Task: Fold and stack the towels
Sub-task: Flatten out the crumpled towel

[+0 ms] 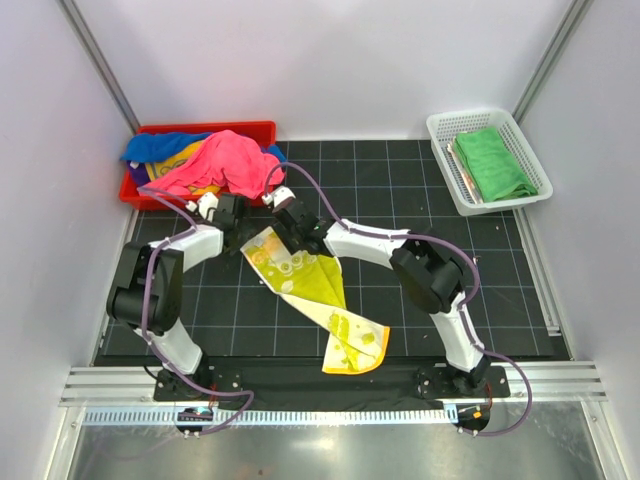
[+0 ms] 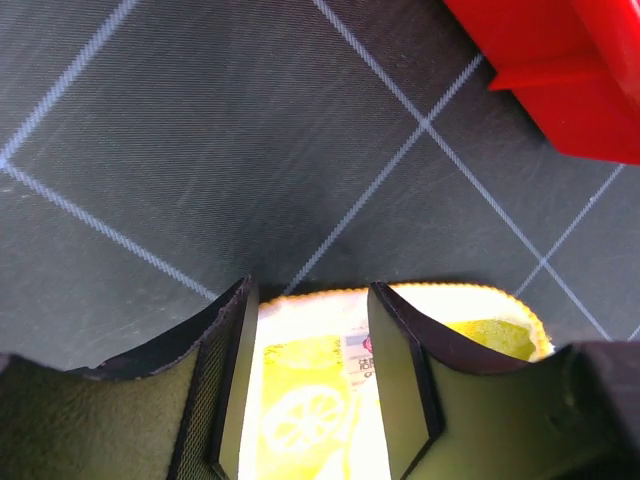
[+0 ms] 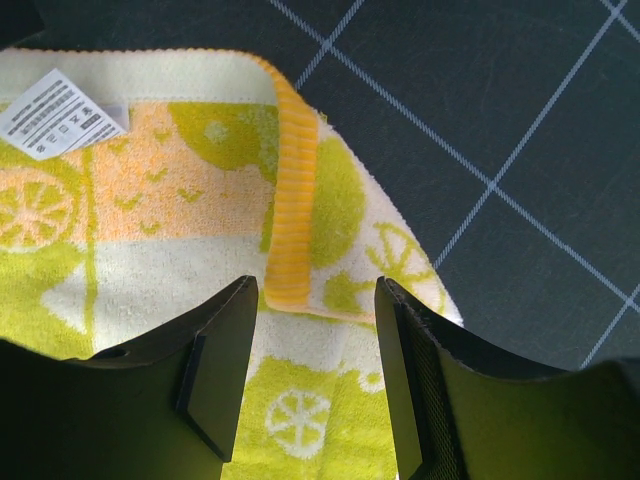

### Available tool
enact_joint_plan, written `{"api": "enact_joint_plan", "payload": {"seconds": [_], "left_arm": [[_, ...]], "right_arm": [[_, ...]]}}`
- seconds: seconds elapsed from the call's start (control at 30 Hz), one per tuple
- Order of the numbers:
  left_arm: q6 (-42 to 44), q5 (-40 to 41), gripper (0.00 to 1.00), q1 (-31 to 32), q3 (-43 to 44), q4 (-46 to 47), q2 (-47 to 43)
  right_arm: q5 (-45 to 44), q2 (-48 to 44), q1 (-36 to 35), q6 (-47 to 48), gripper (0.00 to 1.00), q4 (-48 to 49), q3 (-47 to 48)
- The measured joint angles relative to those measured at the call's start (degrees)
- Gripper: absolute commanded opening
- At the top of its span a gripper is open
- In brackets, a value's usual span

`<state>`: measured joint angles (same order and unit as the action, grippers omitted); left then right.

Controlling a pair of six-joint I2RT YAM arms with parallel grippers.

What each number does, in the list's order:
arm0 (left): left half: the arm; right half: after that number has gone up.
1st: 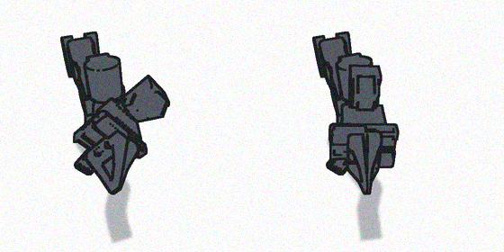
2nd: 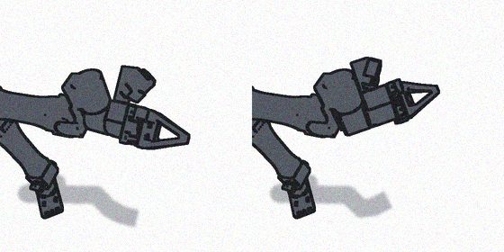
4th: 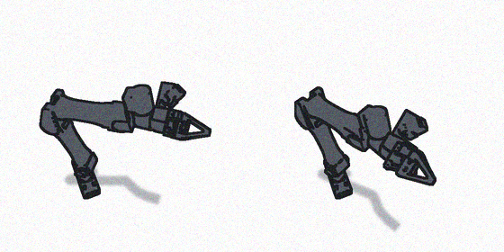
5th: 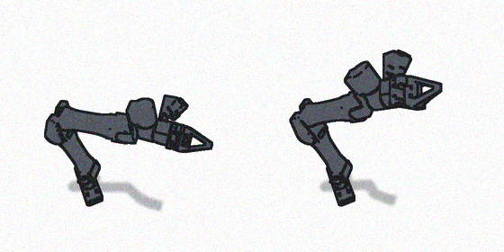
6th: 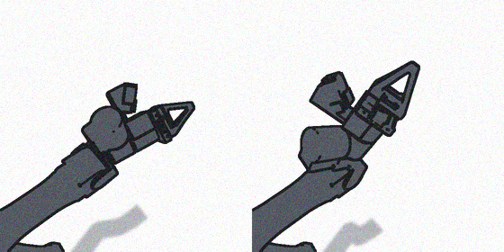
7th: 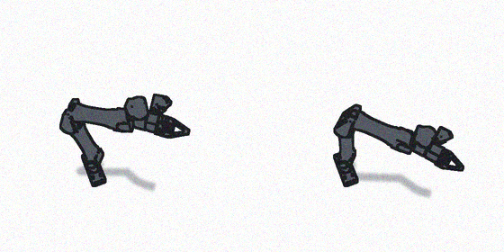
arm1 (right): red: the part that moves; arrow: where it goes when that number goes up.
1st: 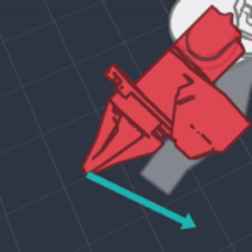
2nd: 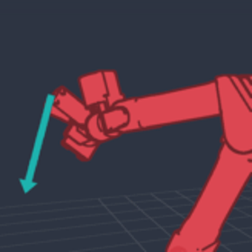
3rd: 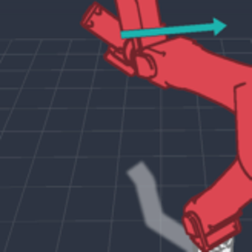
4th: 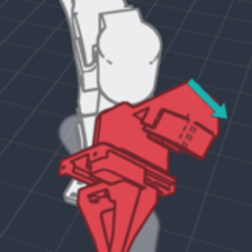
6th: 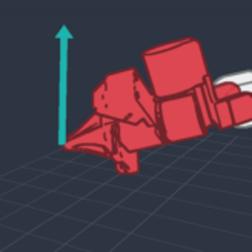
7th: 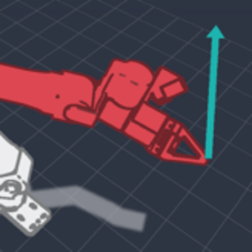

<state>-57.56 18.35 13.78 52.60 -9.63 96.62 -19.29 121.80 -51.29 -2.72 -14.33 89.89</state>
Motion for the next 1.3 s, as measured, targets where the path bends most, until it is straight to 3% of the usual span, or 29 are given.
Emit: {"api": "enact_joint_plan", "payload": {"seconds": [0.43,0.57,0.87,1.13,1.3], "left_arm": [[1.29,-1.55,0.19,-0.04,0.07,0.20,1.05],[1.77,-1.57,0.24,-0.04,0.07,0.17,1.07],[4.55,-1.40,0.38,-0.04,2.01,-1.77,-0.35],[7.13,-2.14,0.49,-0.02,4.90,-2.80,-3.67],[8.37,-2.99,0.54,0.83,5.66,-3.19,-4.46]], "right_arm": [[-0.61,0.87,-0.68,0.00,0.56,-1.42,0.92],[-0.76,2.67,-0.85,-0.15,0.54,-1.73,1.73],[-3.63,3.37,-0.90,-0.37,0.22,-2.97,1.84],[-7.37,3.37,0.35,-1.07,0.11,-4.26,2.21],[-7.85,3.15,5.05,-3.58,0.06,-5.55,2.91]]}}
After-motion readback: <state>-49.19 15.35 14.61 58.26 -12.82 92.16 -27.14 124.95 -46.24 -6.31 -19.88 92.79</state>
